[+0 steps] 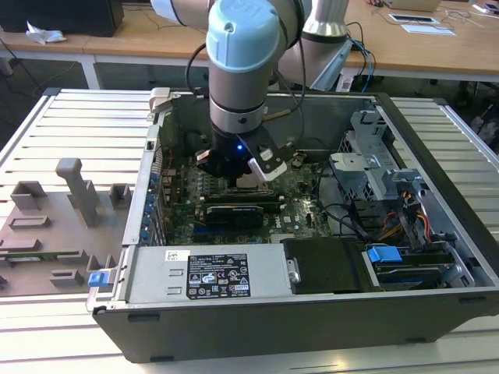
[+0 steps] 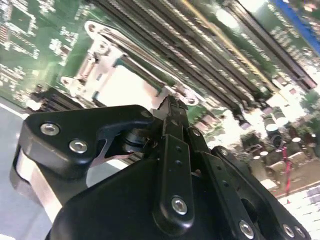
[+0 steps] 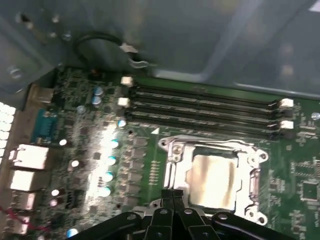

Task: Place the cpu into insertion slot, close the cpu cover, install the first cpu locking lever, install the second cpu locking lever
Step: 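Install the second cpu locking lever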

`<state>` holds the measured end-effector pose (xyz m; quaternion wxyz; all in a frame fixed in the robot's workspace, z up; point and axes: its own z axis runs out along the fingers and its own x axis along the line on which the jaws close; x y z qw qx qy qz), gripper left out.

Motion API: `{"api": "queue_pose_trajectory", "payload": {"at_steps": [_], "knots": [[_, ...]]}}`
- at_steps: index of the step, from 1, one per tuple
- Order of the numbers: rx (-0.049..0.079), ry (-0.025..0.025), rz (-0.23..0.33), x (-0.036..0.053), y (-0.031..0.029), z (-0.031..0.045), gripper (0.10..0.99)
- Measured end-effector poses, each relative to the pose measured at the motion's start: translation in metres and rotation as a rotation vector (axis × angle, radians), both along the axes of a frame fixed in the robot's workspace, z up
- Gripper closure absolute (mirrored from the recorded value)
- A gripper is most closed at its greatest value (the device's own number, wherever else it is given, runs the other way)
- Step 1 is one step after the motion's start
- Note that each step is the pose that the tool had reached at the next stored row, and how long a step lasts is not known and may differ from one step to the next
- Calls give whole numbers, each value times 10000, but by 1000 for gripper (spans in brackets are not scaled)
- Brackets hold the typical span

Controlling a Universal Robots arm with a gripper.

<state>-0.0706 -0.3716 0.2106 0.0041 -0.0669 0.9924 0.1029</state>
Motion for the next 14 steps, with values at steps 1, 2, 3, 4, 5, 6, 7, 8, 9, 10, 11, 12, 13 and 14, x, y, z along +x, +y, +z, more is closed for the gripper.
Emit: {"api": "queue_pose_trajectory", "payload": {"at_steps": [1, 2, 3, 4, 5, 6, 7, 8, 9, 10, 11, 12, 13, 14], "knots": [[-7, 51, 0, 53, 20, -1, 980], [-21, 110, -1, 120, 46, -1, 980], [-35, 160, 0, 175, 67, -1, 980], [-51, 219, -1, 239, 95, -1, 980], [-75, 285, 0, 315, 137, -1, 980], [-85, 303, 0, 337, 155, -1, 980], [-97, 327, -1, 364, 180, -1, 980], [-124, 353, -2, 395, 231, -1, 980], [-157, 364, -4, 411, 281, -1, 980], [-221, 366, -3, 414, 309, 0, 980], [-560, 364, -8, 416, 356, 0, 980], [-861, 364, -14, 416, 382, 1, 980], [-1309, 365, -23, 415, 414, 8, 980], [-1594, 363, -29, 416, 430, 17, 980]]}}
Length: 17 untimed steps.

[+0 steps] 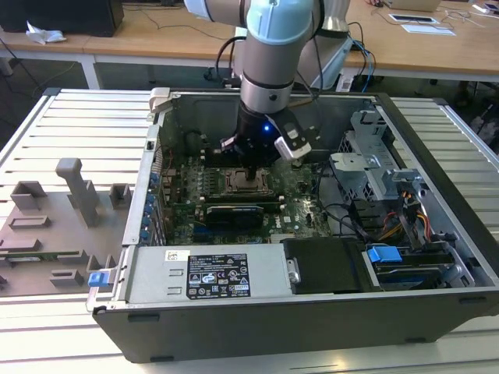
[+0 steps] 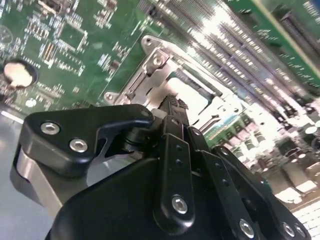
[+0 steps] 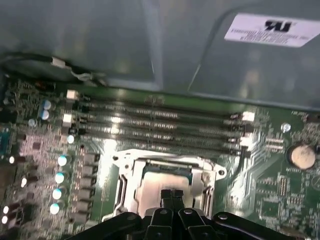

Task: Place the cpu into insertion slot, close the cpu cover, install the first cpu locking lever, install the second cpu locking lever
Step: 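Install the second cpu locking lever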

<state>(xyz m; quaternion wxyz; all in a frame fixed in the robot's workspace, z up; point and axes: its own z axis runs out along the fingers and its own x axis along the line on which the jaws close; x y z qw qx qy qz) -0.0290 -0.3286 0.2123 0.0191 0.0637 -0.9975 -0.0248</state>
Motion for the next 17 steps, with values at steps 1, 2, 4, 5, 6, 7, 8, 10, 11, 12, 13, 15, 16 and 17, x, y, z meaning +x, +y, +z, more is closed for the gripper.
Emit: {"api": "queue_pose_trajectory", "payload": {"at_steps": [1, 2, 4, 5, 6, 7, 8, 10, 11, 12, 13, 15, 16, 17], "knots": [[-183, 0, 1, 0, 7, 19, 980], [-251, 3, 1, 0, 9, 44, 980], [-308, 1, 2, 0, 13, 146, 980], [-315, 1, 1, 0, 13, 191, 980], [-329, 1, 1, 0, 13, 282, 980], [-343, 1, 1, 0, 13, 343, 980], [-385, 1, 0, 0, 14, 452, 980], [-416, 1, 1, 0, 16, 520, 980], [-423, 0, 2, 0, 16, 539, 980], [-450, 1, 1, 0, 17, 604, 980], [-467, 1, 1, 0, 17, 648, 980], [-495, 1, 0, 0, 18, 708, 980], [-510, 1, 1, 0, 19, 740, 980], [-519, 1, 1, 0, 19, 767, 980]]}}
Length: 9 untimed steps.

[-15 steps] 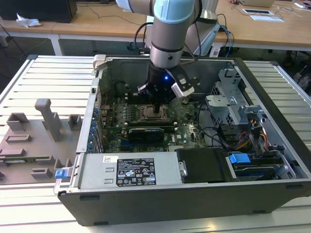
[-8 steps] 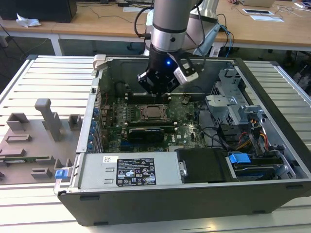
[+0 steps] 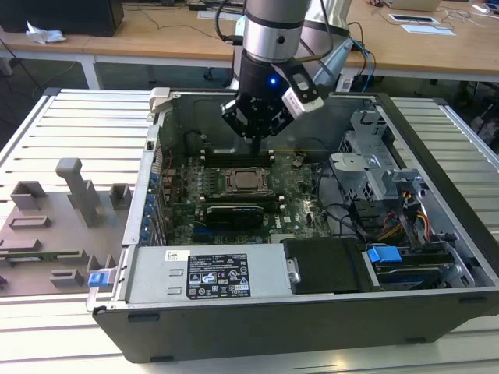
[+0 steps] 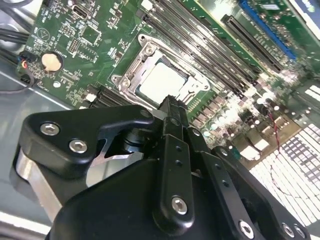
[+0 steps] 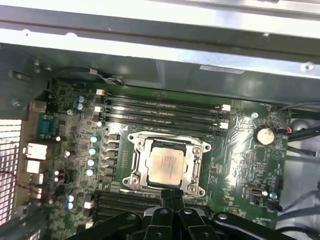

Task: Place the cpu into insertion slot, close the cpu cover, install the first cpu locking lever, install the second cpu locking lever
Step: 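Install the second cpu locking lever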

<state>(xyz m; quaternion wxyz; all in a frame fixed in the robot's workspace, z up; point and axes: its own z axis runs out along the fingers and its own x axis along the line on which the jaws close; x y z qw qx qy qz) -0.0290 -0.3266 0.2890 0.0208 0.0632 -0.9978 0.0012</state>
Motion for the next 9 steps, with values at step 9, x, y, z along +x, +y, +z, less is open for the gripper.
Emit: {"api": "queue_pose_trajectory", "payload": {"at_steps": [9], "knots": [[-28, -1, -1, 0, 1, 190, 980]]}}
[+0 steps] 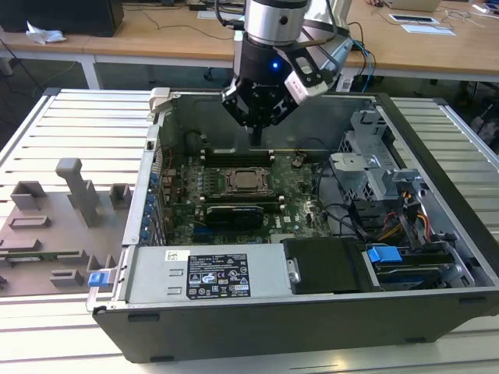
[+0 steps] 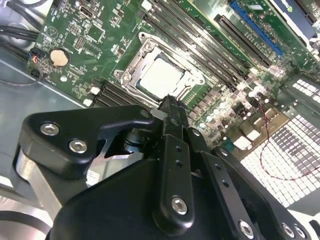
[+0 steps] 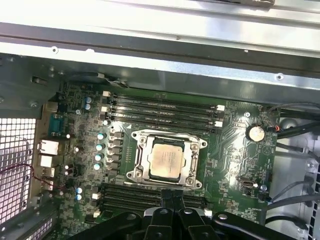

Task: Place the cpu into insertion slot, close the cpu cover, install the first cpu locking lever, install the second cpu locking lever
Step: 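Install the second cpu locking lever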

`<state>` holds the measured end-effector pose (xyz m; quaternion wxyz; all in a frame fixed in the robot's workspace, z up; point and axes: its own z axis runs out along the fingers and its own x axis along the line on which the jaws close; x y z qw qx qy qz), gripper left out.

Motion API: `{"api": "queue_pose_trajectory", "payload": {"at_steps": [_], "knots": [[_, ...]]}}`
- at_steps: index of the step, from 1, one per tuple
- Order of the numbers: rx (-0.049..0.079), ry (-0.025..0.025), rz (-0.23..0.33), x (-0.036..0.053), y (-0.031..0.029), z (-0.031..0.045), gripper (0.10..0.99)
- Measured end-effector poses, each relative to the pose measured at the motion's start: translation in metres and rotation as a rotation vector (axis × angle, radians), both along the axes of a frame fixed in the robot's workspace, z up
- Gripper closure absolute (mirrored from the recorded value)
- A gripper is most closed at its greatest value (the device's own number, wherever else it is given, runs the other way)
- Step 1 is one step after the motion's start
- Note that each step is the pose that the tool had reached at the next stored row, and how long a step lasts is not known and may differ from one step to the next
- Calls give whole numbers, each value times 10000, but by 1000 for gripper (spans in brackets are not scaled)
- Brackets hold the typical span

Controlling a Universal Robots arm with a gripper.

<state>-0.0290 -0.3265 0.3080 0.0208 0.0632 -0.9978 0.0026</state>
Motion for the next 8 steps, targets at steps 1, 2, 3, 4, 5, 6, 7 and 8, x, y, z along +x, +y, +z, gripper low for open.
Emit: {"api": "queue_pose_trajectory", "payload": {"at_steps": [1, 2, 3, 4, 5, 6, 7, 8], "knots": [[-2, 1, 0, 0, 0, 1, 980], [-2, 1, 0, 0, 0, 2, 980], [-3, 1, 0, 0, 0, 3, 980], [-3, 1, 0, 0, 0, 3, 980], [-3, 1, 0, 0, 0, 3, 980], [-3, 1, 0, 0, 0, 4, 980], [-3, 2, 0, 0, 0, 4, 980], [-2, 1, 0, 0, 0, 4, 980]]}}
